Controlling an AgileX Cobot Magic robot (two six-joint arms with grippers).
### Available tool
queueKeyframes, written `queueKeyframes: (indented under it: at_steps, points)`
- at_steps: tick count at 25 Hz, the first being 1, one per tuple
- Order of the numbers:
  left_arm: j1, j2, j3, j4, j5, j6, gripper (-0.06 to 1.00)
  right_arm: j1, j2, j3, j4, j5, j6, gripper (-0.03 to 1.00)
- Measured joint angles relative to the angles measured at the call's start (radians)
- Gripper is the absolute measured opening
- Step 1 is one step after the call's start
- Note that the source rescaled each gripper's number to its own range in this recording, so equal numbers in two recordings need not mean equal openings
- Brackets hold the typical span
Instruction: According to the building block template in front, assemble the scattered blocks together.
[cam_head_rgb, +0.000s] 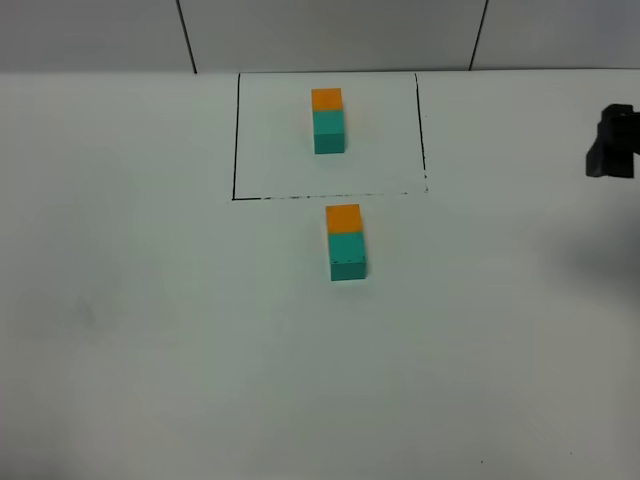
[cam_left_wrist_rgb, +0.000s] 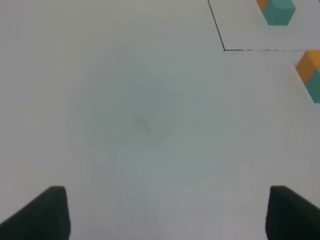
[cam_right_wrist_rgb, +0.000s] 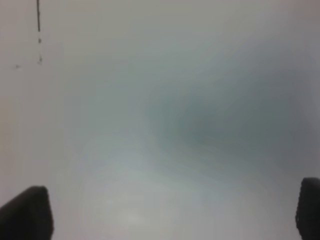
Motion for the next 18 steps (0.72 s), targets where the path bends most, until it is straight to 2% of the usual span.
queueKeyframes:
  at_steps: [9, 18]
  points:
    - [0.000, 0.000, 0.000, 0.000, 0.001, 0.000, 0.79, -0.001, -0.478, 0.318, -0.001, 0.042, 0.001, 0.98]
    - [0.000, 0.000, 0.000, 0.000, 0.001, 0.000, 0.79, -0.001, -0.916, 0.478, -0.013, 0.172, 0.004, 0.98]
